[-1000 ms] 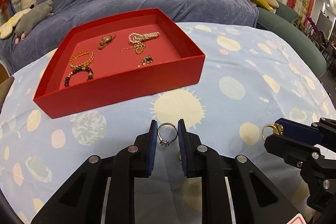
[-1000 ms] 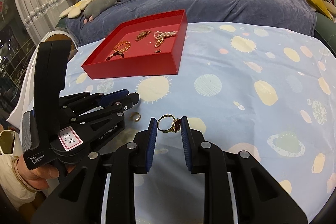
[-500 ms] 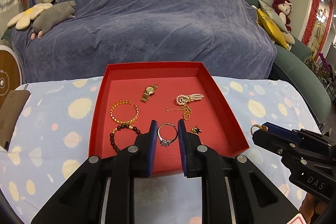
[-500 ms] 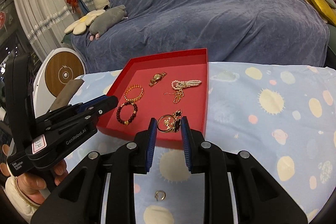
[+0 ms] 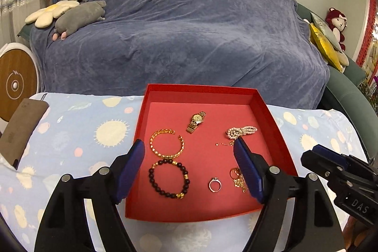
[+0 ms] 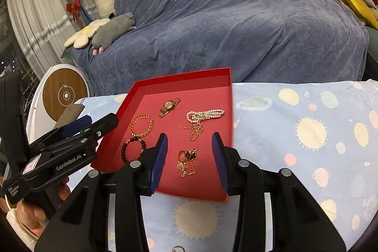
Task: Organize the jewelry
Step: 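Lower both rings into the red box and open both tools, then grasp one gold hoop earring with the right tool while the left tool grasps the other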
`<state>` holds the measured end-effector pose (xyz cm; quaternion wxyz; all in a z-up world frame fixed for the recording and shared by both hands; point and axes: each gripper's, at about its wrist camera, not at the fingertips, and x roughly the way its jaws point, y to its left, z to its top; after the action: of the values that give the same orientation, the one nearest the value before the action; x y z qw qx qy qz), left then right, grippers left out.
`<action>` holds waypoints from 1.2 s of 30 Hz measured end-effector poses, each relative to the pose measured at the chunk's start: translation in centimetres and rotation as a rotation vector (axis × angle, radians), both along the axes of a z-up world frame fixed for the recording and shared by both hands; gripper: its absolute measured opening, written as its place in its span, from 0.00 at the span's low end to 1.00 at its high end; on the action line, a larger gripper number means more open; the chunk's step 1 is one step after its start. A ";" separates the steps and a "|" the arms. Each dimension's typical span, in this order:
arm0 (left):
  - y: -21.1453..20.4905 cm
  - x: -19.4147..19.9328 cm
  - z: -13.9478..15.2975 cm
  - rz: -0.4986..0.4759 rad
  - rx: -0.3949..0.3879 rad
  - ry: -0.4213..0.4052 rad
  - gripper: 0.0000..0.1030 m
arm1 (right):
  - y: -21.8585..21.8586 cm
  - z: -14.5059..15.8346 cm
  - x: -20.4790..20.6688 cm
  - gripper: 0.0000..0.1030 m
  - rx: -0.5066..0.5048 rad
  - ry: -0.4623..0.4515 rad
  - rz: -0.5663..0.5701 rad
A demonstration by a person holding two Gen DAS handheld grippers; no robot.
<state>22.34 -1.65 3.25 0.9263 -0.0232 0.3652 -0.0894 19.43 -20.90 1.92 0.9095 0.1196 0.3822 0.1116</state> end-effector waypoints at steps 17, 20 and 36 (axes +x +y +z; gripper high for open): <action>2.1 -11.6 -4.8 -0.024 0.012 0.150 0.74 | 3.9 -6.4 -10.4 0.41 -0.126 0.132 0.156; 1.8 -12.3 -6.0 -0.051 0.063 0.153 0.74 | 4.6 -7.7 -10.5 0.41 -0.156 0.151 0.178; -0.4 -13.5 -8.3 -0.153 0.126 0.183 0.74 | 5.1 -8.7 -9.9 0.16 -0.201 0.142 0.174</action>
<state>8.84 -2.02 -5.10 0.8793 0.0548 0.4537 -0.1340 9.48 -15.81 -6.83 0.8744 0.0018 0.4639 0.1424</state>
